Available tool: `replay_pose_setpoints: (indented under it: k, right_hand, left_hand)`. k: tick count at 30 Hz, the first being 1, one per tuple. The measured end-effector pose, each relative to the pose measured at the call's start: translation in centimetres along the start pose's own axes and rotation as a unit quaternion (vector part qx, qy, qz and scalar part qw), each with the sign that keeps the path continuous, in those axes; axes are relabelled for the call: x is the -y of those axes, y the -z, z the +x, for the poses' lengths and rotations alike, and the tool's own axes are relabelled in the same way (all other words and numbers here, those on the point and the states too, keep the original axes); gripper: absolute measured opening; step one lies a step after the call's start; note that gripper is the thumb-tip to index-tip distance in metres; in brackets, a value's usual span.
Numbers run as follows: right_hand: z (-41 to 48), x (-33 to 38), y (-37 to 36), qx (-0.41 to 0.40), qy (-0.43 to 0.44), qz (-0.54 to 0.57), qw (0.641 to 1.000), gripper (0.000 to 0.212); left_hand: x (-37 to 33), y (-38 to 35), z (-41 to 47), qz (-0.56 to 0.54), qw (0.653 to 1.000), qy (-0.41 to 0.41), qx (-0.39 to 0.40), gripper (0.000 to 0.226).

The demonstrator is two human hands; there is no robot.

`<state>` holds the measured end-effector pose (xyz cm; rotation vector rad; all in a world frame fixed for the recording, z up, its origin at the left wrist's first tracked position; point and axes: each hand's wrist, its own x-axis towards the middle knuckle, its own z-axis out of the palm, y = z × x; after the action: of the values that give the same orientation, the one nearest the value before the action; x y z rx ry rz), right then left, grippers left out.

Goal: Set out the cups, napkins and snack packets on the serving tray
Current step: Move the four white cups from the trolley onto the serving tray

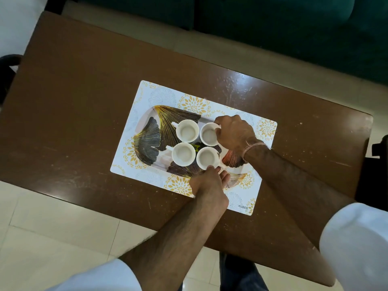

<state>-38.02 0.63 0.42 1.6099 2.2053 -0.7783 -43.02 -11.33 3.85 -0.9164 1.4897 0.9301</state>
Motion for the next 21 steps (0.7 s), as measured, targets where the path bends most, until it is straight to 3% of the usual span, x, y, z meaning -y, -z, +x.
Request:
replay_pose_setpoints:
  k: [5, 9, 11, 14, 21]
  right_hand:
    - [-0.2, 0.1, -0.3, 0.002, 0.010, -0.005, 1.000, 0.038]
    - [-0.4, 0.0, -0.5, 0.007, 0.015, -0.006, 1.000, 0.037]
    - [-0.4, -0.1, -0.6, 0.012, 0.017, -0.003, 1.000, 0.038]
    - [-0.4, -0.3, -0.7, 0.011, 0.019, 0.012, 1.000, 0.039]
    - [-1.2, -0.7, -0.9, 0.007, 0.030, 0.067, 0.997, 0.047]
  left_hand:
    - [-0.1, -0.1, 0.8, -0.027, 0.999, 0.039, -0.010, 0.031]
    - [-0.3, 0.6, 1.5, -0.024, 0.998, 0.056, 0.029, 0.034]
    - [-0.2, 1.0, 1.6, 0.012, 0.999, 0.026, 0.042, 0.026]
    - [-0.1, 1.3, 1.6, 0.072, 0.997, -0.031, 0.001, 0.022]
    - [0.6, 1.8, 1.7, 0.205, 0.971, -0.092, -0.079, 0.041]
